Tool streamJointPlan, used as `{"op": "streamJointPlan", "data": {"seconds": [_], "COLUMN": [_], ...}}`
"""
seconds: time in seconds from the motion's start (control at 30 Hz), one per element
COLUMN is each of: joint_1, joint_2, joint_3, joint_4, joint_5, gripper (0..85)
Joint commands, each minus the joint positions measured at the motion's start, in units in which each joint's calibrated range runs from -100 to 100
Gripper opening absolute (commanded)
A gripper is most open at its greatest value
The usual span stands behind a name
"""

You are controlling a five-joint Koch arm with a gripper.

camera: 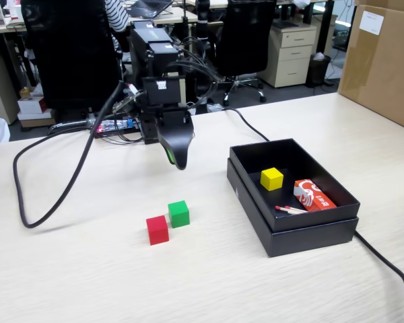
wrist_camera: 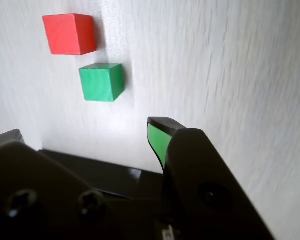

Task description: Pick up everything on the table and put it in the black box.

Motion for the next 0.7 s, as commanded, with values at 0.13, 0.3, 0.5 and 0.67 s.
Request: {"op": "streamJointPlan", "data": {"seconds": [0.13,0.3,0.5,0.67], "joint_1": [-0.2,-0.6,-0.8,-0.9], "joint_2": [9.8,16.0,20.7,25.0], "joint_3": [11.3,13.9,14.3,16.3], "joint_4": [1.9,1.9,1.9,1.8], "joint_5": [-0.6,-0.6,-0.6,-0.6], "gripper": [48.8,48.9,48.9,48.8]}}
